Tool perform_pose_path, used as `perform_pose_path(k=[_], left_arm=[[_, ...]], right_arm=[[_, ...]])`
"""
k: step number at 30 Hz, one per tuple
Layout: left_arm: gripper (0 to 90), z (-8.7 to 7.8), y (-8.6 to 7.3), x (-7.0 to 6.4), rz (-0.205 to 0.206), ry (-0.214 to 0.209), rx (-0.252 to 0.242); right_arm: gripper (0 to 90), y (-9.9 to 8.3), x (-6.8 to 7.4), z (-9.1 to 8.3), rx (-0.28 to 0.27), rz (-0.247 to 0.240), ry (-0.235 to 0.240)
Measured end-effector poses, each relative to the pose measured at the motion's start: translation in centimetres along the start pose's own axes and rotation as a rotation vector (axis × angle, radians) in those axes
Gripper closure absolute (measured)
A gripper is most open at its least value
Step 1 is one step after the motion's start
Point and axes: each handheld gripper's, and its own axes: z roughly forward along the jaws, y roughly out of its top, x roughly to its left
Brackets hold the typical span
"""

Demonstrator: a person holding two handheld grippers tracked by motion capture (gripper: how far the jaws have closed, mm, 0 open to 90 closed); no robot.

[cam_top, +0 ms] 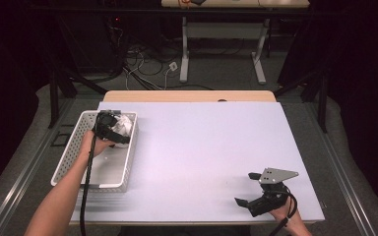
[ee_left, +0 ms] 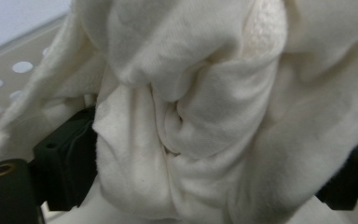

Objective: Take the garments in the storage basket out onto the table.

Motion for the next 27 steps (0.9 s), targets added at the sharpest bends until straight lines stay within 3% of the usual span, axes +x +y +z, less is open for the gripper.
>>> perform_pose_path(k=[12,18,24,27], left_arm=[[34.1,0.12,-0.34,0.26,-0.01,-0.041,0.003],[47.0,0.03,-0.78,0.35,0.0,-0.06,-0.022],[49.6,-0.35,-0.78,0.15,0.008,-0.063,-0.022],[49.6,-0.74,-0.79,0.18,0.031,-0.057,-0.023]], right_arm=[[0.0,0.04,0.08,0.08,0.01,0.003,0.007],[0.0,0.05,0.11,0.13,0.011,-0.004,0.002],[0.0,0.03,0.13,0.16,0.006,-0.003,0.001],[0.0,0.05,0.08,0.09,0.016,-0.002,-0.001]])
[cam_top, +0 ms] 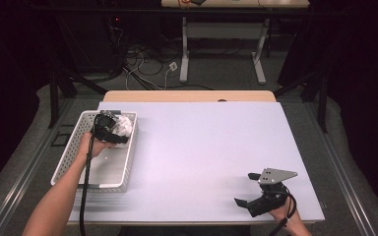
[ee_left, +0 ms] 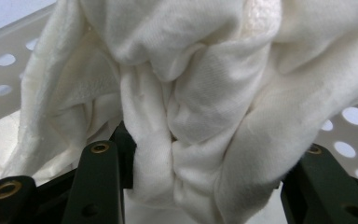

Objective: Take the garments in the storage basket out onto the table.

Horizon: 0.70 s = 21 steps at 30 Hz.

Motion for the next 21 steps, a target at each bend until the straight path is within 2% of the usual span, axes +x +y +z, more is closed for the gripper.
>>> perform_pose_path(k=[2,4,5,9,10,21], left_arm=[[49.5,-0.3,-0.1,0.0,-0.002,0.0,-0.001],[49.4,-0.6,-0.2,0.0,0.013,0.004,0.001],[49.5,-0.8,-0.2,-0.1,0.006,0.001,0.005],[49.4,-1.4,-0.2,-0.2,0.032,0.009,0.005],[49.4,-1.5,-0.2,-0.3,0.026,0.009,0.004],[49.4,-3.0,0.0,-0.8,0.065,0.021,0.001]], right_arm=[[0.0,0.0,0.0,0.0,0.0,-0.001,0.0],[0.0,0.0,0.0,0.0,0.0,0.0,-0.001],[0.0,0.0,0.0,0.1,-0.005,0.0,0.004],[0.0,0.0,0.0,0.0,-0.005,0.0,-0.001],[0.0,0.0,0.0,0.0,-0.005,0.001,0.0],[0.0,0.0,0.0,0.0,-0.006,0.001,-0.001]])
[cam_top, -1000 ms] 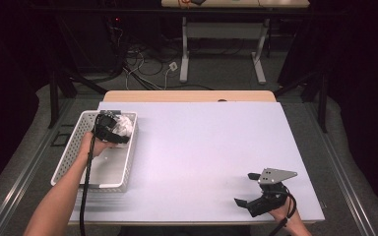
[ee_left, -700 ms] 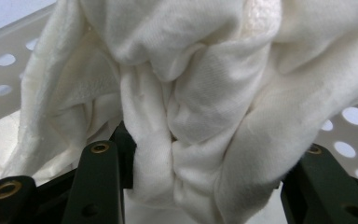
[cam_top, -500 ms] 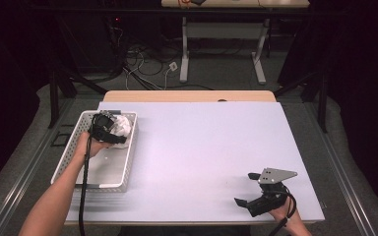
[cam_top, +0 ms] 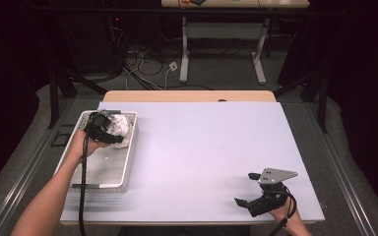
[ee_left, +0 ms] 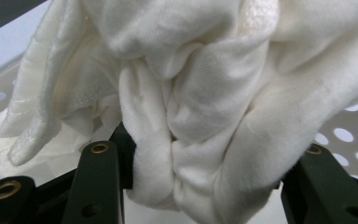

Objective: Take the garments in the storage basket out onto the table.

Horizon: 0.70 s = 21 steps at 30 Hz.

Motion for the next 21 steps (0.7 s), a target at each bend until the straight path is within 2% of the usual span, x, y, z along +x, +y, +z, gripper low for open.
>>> perform_pose_path(k=[8,21], left_arm=[[49.3,-1.0,0.2,-0.5,0.038,0.006,0.012],[49.3,-3.0,0.5,-1.7,0.075,-0.006,0.016]], right_arm=[[0.0,0.0,0.0,0.1,0.001,-0.002,0.0],[0.0,0.0,0.1,0.1,-0.005,0.001,0.005]])
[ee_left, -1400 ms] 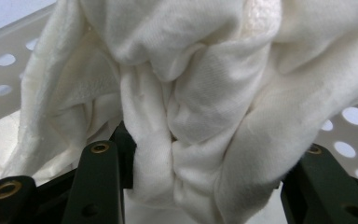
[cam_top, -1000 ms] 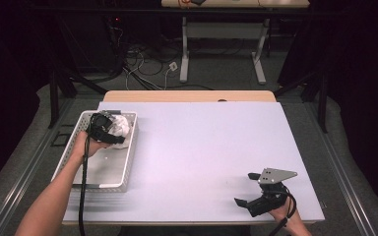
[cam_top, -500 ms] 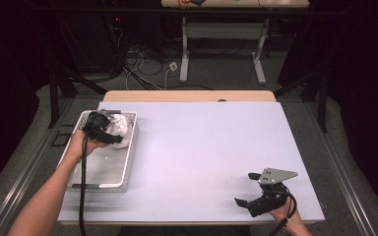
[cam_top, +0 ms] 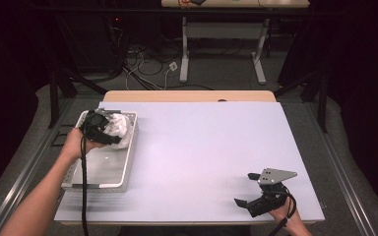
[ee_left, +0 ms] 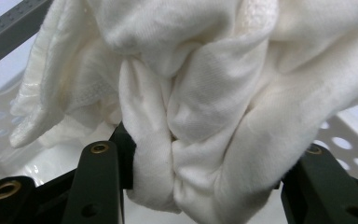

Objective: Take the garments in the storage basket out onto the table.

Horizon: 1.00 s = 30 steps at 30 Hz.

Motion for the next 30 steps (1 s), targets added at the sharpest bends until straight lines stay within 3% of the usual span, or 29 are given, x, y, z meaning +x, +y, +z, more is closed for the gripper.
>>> perform_pose_path(k=[9,20,23,30], left_arm=[[49.3,-0.9,0.2,-0.6,0.036,-0.001,0.025],[49.4,-2.5,0.4,-1.3,0.066,-0.009,0.018],[49.4,-2.9,0.4,-1.6,0.077,-0.014,0.02],[49.4,-3.6,0.6,-2.3,0.105,-0.02,0.025]], right_arm=[[0.0,0.0,-0.1,-0.1,0.01,-0.005,0.001],[0.0,0.0,0.1,0.1,-0.012,-0.005,0.004],[0.0,0.0,0.0,0.0,0.015,-0.009,0.008],[0.0,0.0,0.0,0.0,0.015,-0.017,0.004]])
